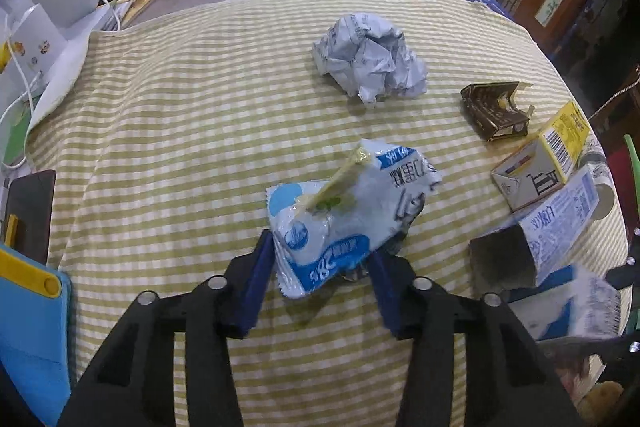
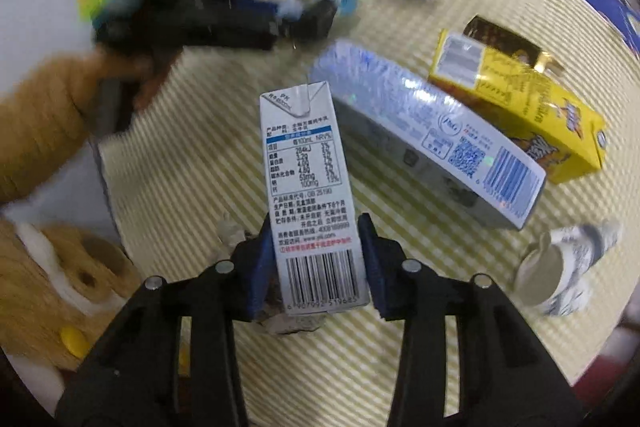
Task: Collect trash
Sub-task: 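Grasp the blue-white milk pouch with the left tool while the right tool grasps the white milk carton, then carry the milk pouch and white carton toward the red bucket with both tools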
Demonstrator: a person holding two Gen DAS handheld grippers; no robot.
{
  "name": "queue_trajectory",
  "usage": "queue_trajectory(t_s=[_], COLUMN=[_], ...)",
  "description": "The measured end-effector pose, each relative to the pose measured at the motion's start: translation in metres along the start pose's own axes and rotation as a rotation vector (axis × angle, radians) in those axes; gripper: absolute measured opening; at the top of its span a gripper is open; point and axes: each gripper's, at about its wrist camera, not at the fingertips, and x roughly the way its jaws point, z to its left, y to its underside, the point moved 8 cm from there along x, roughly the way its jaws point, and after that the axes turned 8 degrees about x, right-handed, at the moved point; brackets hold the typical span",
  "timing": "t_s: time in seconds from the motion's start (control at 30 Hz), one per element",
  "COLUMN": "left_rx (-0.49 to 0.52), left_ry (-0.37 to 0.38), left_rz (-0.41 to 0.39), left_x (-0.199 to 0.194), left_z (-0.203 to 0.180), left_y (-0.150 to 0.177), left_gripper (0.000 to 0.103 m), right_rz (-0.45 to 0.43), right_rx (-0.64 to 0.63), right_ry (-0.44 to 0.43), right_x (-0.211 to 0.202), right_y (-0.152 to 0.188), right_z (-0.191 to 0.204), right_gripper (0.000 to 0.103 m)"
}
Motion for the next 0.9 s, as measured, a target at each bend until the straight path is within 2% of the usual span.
queue_trajectory(t_s=[0.17,0.33,0.43,0.67,0.9], left_rx=[-0.043,-0.082,-0.082,-0.006,0.027], left_ry=[-0.022,0.003,0.024,0.061,0.082], left_rz=[-0.065,-0.124,-0.152,-0.216,-0.225], left_x=[-0.022,-0.048,-0.062,-0.091,-0.099], left_z=[0.002,-0.008,-0.022,-0.065,-0.087], left_y=[-0.004,-0.011,-0.017,-0.029,-0.028], left_gripper=[0.04,0.04,0.04,0.04,0.04], right_rz=[-0.216,-0.429,-0.487,-0.578,-0.627], right_rx=[0.207,0.357,0.402,0.435,0.473], right_ry=[-0.122,-0.206,-0.229,-0.205,-0.192], right_x=[-0.038,-0.081,-0.091,-0.115,-0.129], right_y=[-0.004,-0.008,-0.002,0.019,0.036], right_z=[0.004,-0.004,-0.005,-0.002,-0.009], right_gripper=[0.04,0.04,0.04,0.04,0.04])
